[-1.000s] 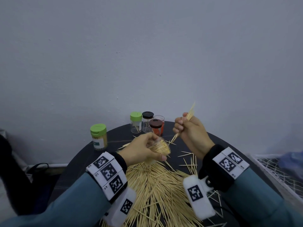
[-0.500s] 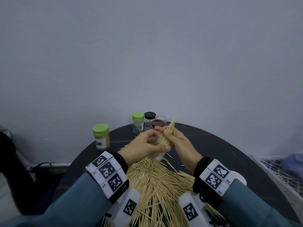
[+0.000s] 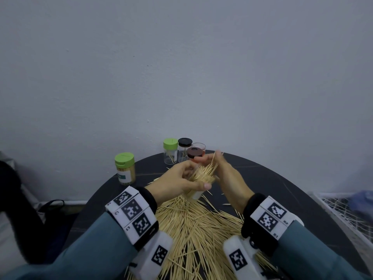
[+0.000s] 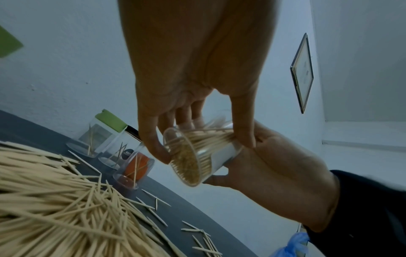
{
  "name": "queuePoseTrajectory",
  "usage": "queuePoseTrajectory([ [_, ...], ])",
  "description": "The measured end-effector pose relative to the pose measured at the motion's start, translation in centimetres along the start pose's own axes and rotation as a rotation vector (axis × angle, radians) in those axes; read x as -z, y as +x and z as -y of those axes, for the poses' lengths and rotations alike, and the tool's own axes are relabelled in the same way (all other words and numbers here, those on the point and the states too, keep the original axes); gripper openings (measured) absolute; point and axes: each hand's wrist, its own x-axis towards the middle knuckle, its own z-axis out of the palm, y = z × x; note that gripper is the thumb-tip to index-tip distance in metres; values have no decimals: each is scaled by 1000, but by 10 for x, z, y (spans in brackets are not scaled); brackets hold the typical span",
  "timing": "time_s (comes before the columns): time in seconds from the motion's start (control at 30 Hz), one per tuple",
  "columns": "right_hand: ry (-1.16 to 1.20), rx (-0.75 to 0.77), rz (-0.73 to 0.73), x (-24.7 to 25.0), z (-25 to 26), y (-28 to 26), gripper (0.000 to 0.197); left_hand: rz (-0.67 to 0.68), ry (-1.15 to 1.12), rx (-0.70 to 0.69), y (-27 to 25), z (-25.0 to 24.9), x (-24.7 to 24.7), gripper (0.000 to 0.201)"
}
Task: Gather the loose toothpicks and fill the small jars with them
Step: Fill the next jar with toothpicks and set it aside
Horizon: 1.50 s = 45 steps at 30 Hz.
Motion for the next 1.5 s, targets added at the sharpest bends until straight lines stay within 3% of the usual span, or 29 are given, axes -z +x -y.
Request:
queuePoseTrajectory([
  [0.1,32,18,-51,6,4,1,58,19,28,3,0,0,1,39],
  [0.23,-37,15,24,6,5,-2,42,31,39,-2,0,0,-1,37],
  [0.4,-47,-33,121,1,-3,-5,38,-9,2,-18,2,0,3,34],
  [0.87,-49,3,97,8,-1,3,49,76,152,32,1,3,3,50],
  [1.07,-85,59,47,7,-3,-1,34,53,124,29,0,4,5,41],
  [1.23,-143,-29,139,6,-2,-3,37,-54,40,46,2,4,8,41],
  [1.4,-98,-136,95,6,-1,-3,45,-48,51,38,2,4,8,43],
  [1.5,-93,-196,158,4,-6,-3,41,-35,73,28,1,3,8,42],
])
